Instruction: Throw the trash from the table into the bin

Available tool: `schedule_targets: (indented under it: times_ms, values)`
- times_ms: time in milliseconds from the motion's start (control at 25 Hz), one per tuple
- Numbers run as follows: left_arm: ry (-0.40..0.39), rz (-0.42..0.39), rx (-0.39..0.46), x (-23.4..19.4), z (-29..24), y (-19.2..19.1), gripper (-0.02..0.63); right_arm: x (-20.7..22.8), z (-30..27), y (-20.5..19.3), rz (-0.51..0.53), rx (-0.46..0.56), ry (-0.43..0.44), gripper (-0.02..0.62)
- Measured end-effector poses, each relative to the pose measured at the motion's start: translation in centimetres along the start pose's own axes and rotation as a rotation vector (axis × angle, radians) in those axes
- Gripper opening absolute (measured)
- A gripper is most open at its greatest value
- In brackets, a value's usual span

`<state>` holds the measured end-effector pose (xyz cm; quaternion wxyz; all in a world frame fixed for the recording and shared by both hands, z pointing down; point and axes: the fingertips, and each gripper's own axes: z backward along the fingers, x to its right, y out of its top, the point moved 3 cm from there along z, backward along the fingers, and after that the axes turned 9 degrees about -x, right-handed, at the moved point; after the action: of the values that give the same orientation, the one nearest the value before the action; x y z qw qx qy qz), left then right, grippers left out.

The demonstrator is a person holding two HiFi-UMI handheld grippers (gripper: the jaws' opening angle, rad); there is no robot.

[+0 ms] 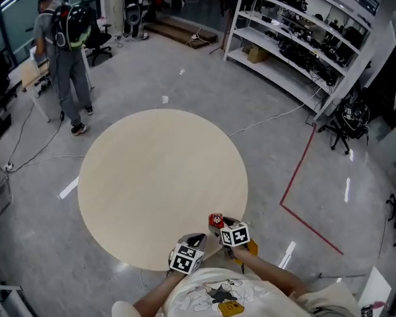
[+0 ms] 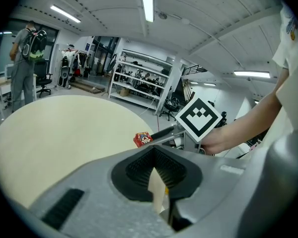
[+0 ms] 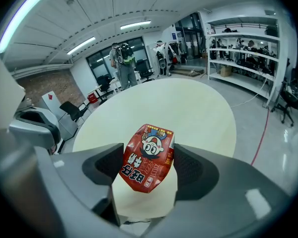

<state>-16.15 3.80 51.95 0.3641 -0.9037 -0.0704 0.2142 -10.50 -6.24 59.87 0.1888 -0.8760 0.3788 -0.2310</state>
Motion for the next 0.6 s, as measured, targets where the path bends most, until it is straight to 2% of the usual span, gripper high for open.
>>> schedule_targets:
  times_ms: [320, 600]
  values:
    - [-0.057, -0.087, -0.059, 1.2, -2.1, 0.4, 0.006, 3.0, 2.3, -1.5, -0.129, 0.069, -0.068, 0.324]
    - [-0.128, -0.205, -0.121, 4.2, -2.8, 1.0, 0.006, 5.1, 5.8, -4.3, -0.269, 0.143, -0.126, 0.324]
